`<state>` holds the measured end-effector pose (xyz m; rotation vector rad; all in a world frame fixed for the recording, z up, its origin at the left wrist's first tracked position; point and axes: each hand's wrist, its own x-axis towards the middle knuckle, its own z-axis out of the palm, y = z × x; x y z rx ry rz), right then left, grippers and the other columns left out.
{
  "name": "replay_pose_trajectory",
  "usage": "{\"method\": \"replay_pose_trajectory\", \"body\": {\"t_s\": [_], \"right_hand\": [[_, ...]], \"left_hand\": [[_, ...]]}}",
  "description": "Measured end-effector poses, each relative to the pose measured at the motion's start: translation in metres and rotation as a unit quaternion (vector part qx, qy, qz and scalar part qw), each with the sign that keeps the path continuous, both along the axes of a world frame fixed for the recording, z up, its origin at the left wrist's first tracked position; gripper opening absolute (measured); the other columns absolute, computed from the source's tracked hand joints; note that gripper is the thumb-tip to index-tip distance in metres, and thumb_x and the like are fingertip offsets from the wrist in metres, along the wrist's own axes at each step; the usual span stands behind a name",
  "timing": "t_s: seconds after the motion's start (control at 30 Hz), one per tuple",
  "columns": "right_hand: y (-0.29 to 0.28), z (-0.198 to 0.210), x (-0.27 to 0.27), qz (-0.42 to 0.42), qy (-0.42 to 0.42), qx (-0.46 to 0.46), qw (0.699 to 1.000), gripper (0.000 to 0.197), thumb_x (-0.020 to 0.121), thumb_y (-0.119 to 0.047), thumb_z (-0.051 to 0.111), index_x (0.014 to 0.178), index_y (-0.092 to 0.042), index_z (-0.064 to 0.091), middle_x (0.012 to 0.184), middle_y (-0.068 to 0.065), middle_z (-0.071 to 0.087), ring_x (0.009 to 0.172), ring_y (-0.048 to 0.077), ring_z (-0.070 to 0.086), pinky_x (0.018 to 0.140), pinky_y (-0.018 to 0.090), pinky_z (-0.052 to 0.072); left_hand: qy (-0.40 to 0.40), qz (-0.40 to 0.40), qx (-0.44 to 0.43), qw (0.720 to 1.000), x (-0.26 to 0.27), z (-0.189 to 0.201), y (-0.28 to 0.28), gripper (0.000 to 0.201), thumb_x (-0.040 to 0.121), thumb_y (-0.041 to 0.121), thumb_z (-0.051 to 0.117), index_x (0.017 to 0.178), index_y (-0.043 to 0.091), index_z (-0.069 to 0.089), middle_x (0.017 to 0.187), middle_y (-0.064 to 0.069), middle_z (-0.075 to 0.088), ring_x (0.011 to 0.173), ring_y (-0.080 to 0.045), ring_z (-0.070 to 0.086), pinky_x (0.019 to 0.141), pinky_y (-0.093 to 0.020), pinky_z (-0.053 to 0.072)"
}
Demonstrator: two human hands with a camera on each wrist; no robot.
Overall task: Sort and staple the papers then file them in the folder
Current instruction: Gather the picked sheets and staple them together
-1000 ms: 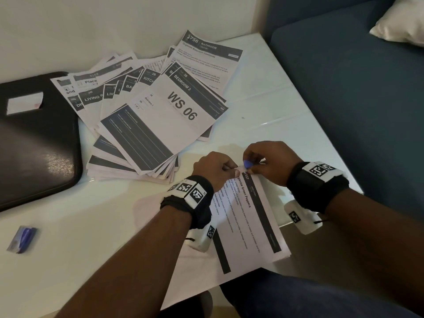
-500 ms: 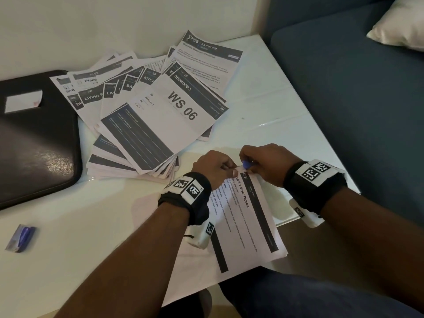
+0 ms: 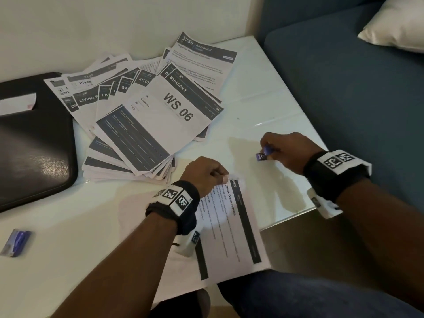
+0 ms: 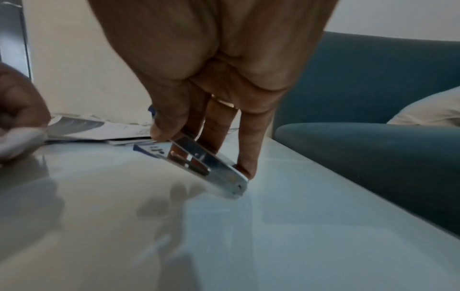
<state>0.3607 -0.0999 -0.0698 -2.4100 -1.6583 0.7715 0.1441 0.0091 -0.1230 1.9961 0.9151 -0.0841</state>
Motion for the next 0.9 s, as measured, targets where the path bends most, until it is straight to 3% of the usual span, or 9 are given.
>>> {"method": "replay_pose_trajectory", "body": {"t_s": [0.13,0.23,0.33,0.37,0.47,0.6,0.7,0.8,0.9], "right_hand": [[0.005,0.006,-0.001,-0.021,0.068,0.03,0.997,0.019,0.089,-0.017,0.066,0.087,-0.03,0.052,0.093,-0.004,0.072,0.089,0.017,0.064,0.077,0.032,0.049],[0.011,0.004,-0.004,-0.03,0.081,0.056,0.995,0.021,0.089,-0.018,0.064,0.086,-0.033,0.05,0.09,-0.007,0.071,0.09,0.018,0.064,0.074,0.028,0.048],[0.011,0.009,-0.006,-0.072,0.135,0.099,0.983,0.017,0.091,-0.018,0.063,0.087,-0.032,0.054,0.086,-0.011,0.071,0.086,0.0,0.066,0.069,0.014,0.046],[0.011,0.009,-0.006,-0.084,0.164,0.113,0.976,0.013,0.091,-0.017,0.063,0.09,-0.028,0.058,0.088,-0.01,0.073,0.09,-0.002,0.067,0.076,0.016,0.049],[0.009,0.009,-0.006,-0.083,0.194,0.13,0.969,0.008,0.089,-0.013,0.064,0.094,-0.019,0.064,0.095,-0.006,0.075,0.098,0.009,0.069,0.093,0.04,0.052],[0.009,0.006,-0.01,-0.08,0.172,0.135,0.972,0.009,0.088,-0.014,0.067,0.093,-0.021,0.063,0.095,-0.008,0.074,0.096,0.005,0.068,0.092,0.039,0.052],[0.008,0.004,-0.016,-0.076,0.16,0.118,0.977,0.013,0.086,-0.016,0.069,0.093,-0.025,0.063,0.095,-0.005,0.074,0.097,0.012,0.069,0.091,0.042,0.053],[0.008,0.005,-0.022,-0.078,0.17,0.107,0.977,0.015,0.086,-0.014,0.07,0.095,-0.024,0.063,0.096,-0.004,0.075,0.097,0.012,0.069,0.092,0.04,0.053],[0.006,0.009,-0.028,-0.082,0.193,0.126,0.97,0.018,0.085,-0.012,0.069,0.096,-0.025,0.062,0.096,-0.006,0.075,0.097,0.008,0.069,0.093,0.037,0.052]], "left_hand": [[0.002,0.041,0.033,0.999,0.008,-0.002,0.002,0.006,0.089,0.027,0.071,0.089,0.021,0.07,0.079,0.007,0.064,0.08,-0.015,0.06,0.075,-0.027,0.045],[0.037,0.059,0.062,0.996,0.007,-0.007,0.006,0.007,0.089,0.03,0.069,0.086,0.026,0.065,0.078,0.01,0.06,0.085,-0.017,0.06,0.086,-0.036,0.049],[0.051,0.088,0.108,0.989,0.004,-0.01,0.01,0.012,0.092,0.03,0.065,0.082,0.028,0.059,0.083,0.008,0.061,0.088,-0.02,0.061,0.091,-0.043,0.048],[0.052,0.096,0.122,0.987,0.003,-0.011,0.012,0.013,0.093,0.03,0.063,0.082,0.028,0.058,0.085,0.007,0.062,0.089,-0.021,0.061,0.092,-0.043,0.047],[0.06,0.089,0.169,0.98,0.005,-0.01,0.017,0.013,0.093,0.03,0.062,0.081,0.03,0.059,0.083,0.009,0.062,0.092,-0.021,0.06,0.091,-0.042,0.047],[0.079,0.083,0.216,0.97,0.005,-0.006,0.021,0.012,0.094,0.035,0.06,0.097,0.025,0.066,0.1,-0.001,0.064,0.099,-0.025,0.059,0.088,-0.04,0.048],[0.07,0.096,0.209,0.971,0.003,-0.001,0.019,0.032,0.092,0.038,0.063,0.12,0.026,0.057,0.117,-0.002,0.062,0.111,-0.026,0.055,0.095,-0.044,0.045],[0.015,0.105,0.207,0.973,0.004,0.015,0.016,0.037,0.094,0.033,0.061,0.129,0.026,0.052,0.121,0.001,0.061,0.116,-0.023,0.054,0.1,-0.048,0.042],[-0.144,0.123,0.193,0.963,0.006,0.037,0.008,0.021,0.096,0.024,0.058,0.117,0.023,0.063,0.112,0.008,0.065,0.106,-0.013,0.056,0.096,-0.038,0.045]]}}
